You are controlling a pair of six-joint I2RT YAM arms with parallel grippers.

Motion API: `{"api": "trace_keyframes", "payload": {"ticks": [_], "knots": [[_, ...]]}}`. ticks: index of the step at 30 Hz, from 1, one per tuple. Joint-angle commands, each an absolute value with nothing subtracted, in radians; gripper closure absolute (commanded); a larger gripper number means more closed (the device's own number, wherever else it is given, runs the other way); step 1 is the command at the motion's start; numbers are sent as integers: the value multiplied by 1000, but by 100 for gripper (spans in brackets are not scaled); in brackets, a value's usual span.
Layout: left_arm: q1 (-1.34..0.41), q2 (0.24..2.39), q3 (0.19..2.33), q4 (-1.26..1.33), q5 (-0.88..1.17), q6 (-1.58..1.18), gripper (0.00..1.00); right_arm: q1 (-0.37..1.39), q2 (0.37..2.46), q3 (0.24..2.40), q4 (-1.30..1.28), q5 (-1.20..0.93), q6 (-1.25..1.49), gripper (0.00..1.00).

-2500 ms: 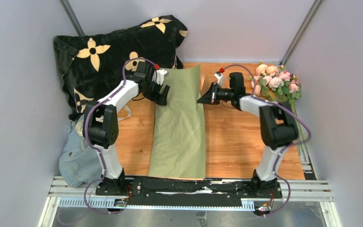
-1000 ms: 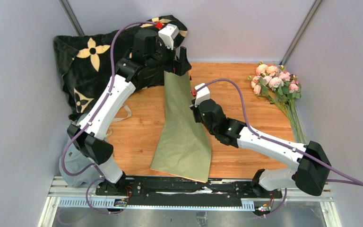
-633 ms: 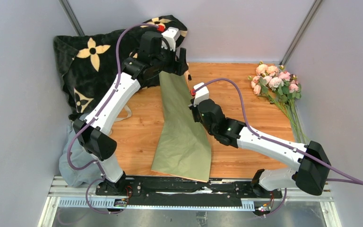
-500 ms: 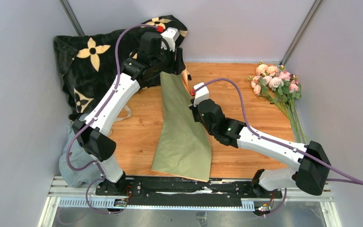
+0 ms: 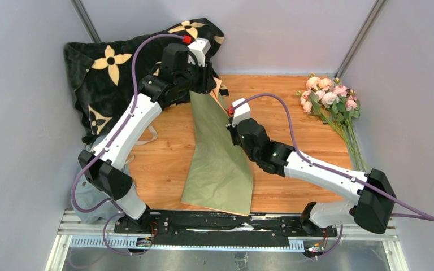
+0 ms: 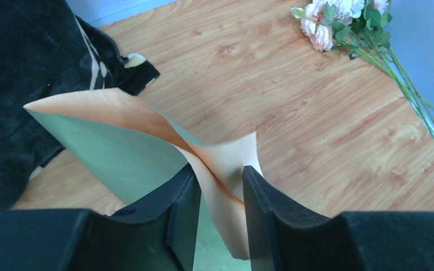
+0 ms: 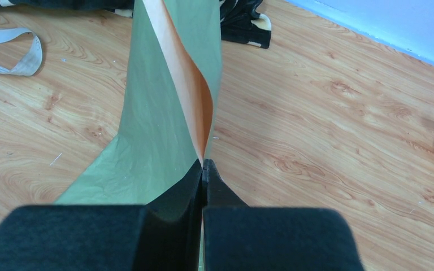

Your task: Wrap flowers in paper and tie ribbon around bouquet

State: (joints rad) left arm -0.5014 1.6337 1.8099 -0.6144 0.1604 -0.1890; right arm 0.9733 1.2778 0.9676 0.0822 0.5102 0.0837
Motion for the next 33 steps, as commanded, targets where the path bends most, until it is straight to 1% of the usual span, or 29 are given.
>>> {"api": "trace_keyframes", "payload": {"ticks": [1,8,10,12,14,15,16,17,19,20,21,23,26,30,33], "knots": [[-509,1584,1780,-588,191,-172,60,989,1254,972,95,542,72,100],[-509,1568,1741,-576,166,-136,56,989,1261,974,99,536,65,100],[-509,1556,1730,-568,127,-111,59,989,1268,979,105,531,61,100],[-509,1546,1723,-557,105,-93,72,990,1277,986,106,523,56,100],[-509,1545,1725,-558,109,-76,96,989,1284,990,108,514,50,100],[-509,1543,1727,-561,119,-71,100,989,1284,990,109,509,47,100],[-509,1541,1726,-566,134,-57,100,988,1281,987,109,476,38,100],[-509,1537,1723,-569,149,-49,100,984,1273,982,109,442,24,89],[-509,1519,1707,-568,151,-12,100,963,1237,965,101,322,5,42],[-509,1511,1697,-566,138,9,100,942,1210,957,90,248,4,30],[-509,1502,1688,-565,129,43,100,900,1167,945,75,183,5,28],[-509,1486,1673,-562,132,111,100,798,1110,932,69,-18,16,28],[-509,1464,1682,-594,190,226,100,629,1099,942,94,-320,79,26],[-509,1431,1704,-632,232,329,100,538,1195,1019,86,-425,47,23],[-509,1412,1701,-656,256,358,100,481,1312,1085,111,-562,50,23]]}}
